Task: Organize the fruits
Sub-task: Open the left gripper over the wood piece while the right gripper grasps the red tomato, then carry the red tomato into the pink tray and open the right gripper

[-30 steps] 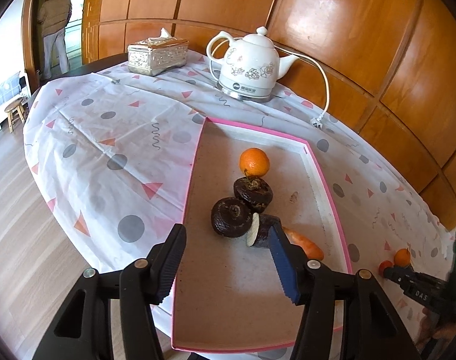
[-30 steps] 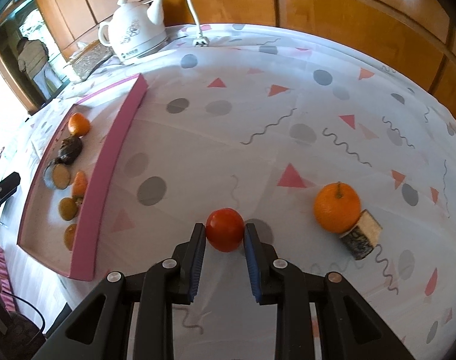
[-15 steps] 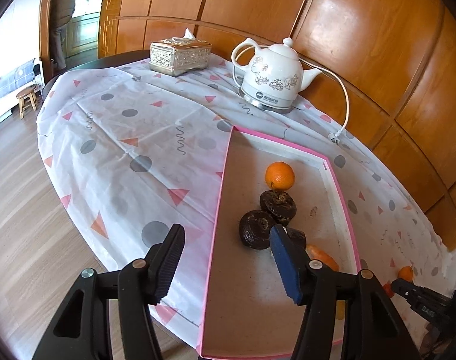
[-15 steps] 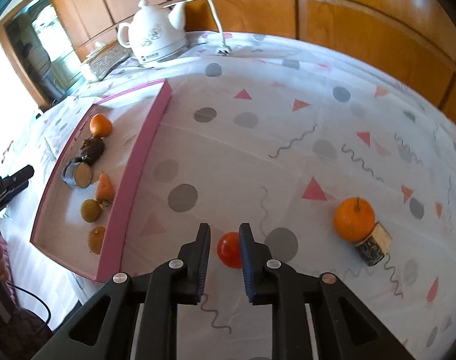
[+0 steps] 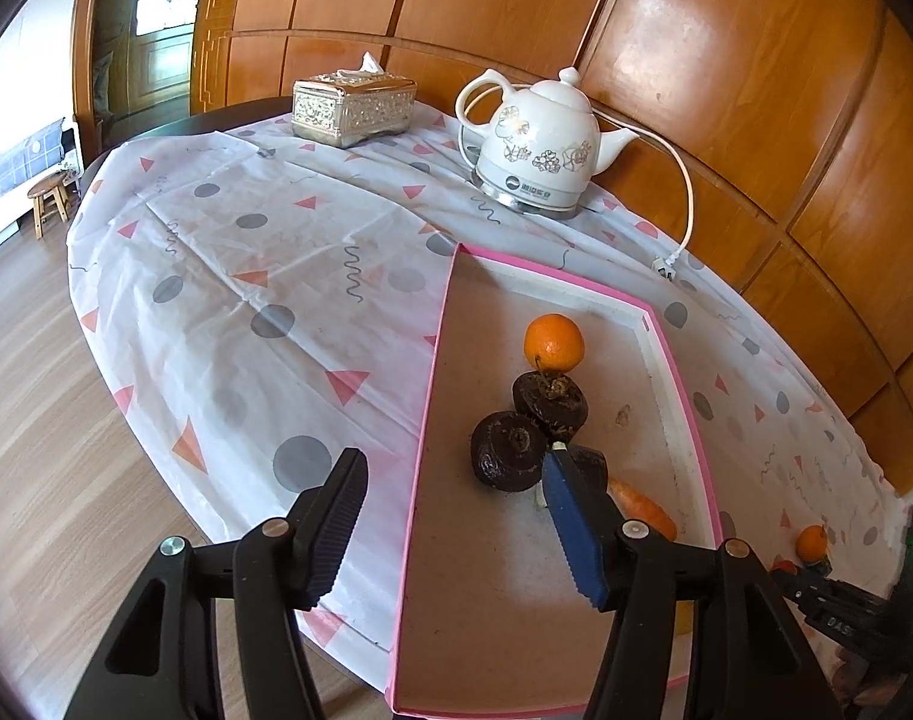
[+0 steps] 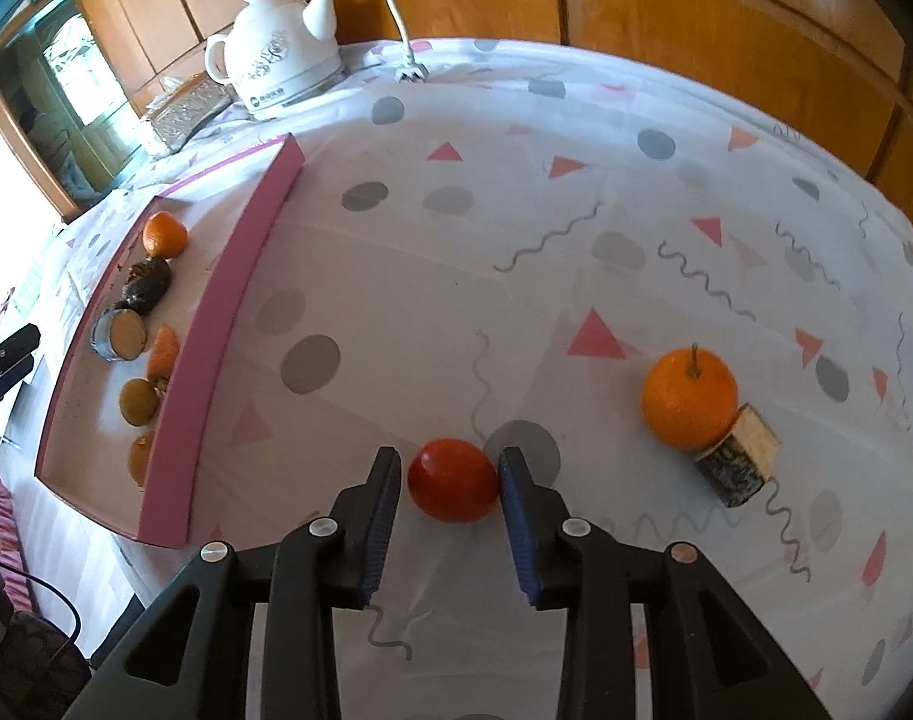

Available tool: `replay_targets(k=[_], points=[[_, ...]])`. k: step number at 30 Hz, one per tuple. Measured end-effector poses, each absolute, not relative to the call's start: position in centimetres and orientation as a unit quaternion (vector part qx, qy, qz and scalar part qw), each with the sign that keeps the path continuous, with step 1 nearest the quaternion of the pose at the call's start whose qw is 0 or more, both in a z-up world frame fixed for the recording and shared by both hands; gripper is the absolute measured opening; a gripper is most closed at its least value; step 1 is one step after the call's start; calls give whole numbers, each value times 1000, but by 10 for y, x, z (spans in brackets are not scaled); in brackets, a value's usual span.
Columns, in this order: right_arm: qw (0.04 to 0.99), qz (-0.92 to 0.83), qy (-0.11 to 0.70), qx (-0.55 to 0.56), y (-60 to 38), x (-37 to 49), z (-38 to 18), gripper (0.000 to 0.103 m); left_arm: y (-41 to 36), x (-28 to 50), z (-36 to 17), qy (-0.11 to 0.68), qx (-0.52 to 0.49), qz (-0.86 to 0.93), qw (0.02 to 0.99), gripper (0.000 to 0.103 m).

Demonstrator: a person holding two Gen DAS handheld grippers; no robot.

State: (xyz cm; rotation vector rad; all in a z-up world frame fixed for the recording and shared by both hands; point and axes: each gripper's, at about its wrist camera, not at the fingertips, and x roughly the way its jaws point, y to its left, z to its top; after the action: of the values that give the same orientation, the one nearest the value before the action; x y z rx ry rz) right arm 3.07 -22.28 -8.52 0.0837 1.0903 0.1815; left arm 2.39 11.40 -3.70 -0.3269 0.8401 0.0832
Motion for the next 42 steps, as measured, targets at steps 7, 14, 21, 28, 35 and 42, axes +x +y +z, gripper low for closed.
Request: replay_targets(k=[7,14,21,28,35,42], points=[[853,80,515,29,-220,31,-89,30,113,24,-39,408,-154,41,899,61],[859,98,502,19,-208,34,-72,30,115,24,-39,406,-153,47,900,63],[862,142,487,-1,-172,41,-54,30,116,24,-40,405,-153,47,900,63],[860,170,482,-14,-141,52,-48,30,120,24,-41,405,-158,55,899,63],[859,187,475,-25,-115,63,-43,30,123,24,-43,406,-163,65,897,64],[859,194,473,-28,-94,82,-39,30,128,25,-46,408,-169,73,894,64]])
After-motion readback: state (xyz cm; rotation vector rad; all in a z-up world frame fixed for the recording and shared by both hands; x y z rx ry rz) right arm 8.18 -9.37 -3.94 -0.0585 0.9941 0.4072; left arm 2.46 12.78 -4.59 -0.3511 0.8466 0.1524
